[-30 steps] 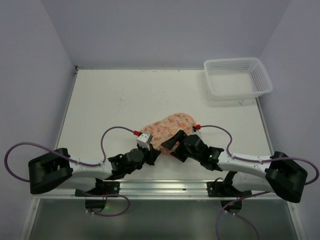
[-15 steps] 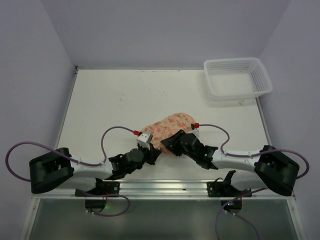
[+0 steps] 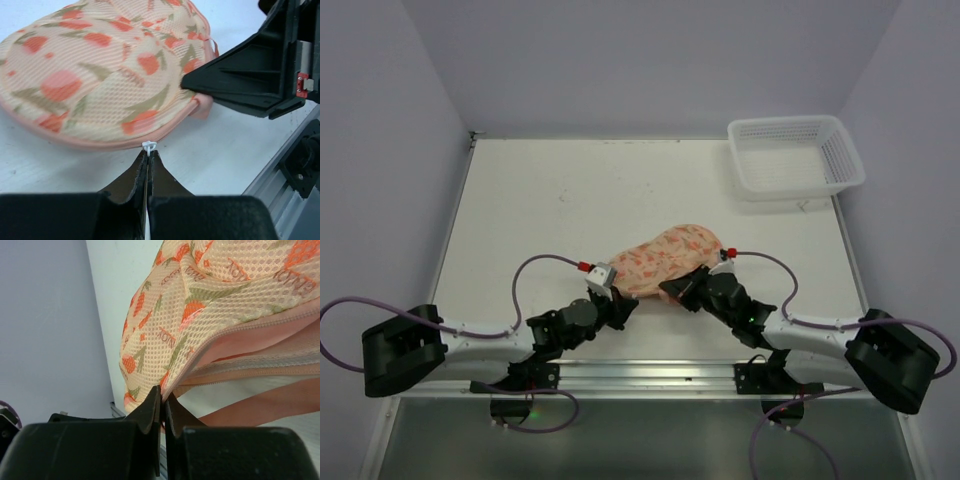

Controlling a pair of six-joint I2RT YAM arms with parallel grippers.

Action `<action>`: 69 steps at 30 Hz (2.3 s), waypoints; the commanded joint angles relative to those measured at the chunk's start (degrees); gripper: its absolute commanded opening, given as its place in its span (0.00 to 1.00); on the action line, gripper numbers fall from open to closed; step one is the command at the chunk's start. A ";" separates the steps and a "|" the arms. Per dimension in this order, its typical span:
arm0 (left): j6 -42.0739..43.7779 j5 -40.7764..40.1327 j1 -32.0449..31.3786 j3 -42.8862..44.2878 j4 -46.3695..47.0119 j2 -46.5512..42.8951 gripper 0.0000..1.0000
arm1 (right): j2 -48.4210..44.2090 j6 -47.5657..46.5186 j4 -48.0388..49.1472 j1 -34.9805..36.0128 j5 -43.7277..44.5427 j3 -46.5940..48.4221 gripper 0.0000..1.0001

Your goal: Unzip the laundry bag and remove the bra

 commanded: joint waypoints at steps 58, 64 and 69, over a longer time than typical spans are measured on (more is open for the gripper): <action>-1.05 6.81 1.21 7.19 5.86 15.05 0.00 | -11.63 13.03 -9.68 7.21 7.34 -6.52 0.78; -1.31 6.72 0.95 6.31 6.56 14.61 0.00 | -13.83 13.38 -9.16 8.88 11.29 -6.52 0.77; -1.05 6.81 0.95 6.84 6.30 14.79 0.00 | -14.88 14.08 -9.94 11.77 14.02 -6.00 0.77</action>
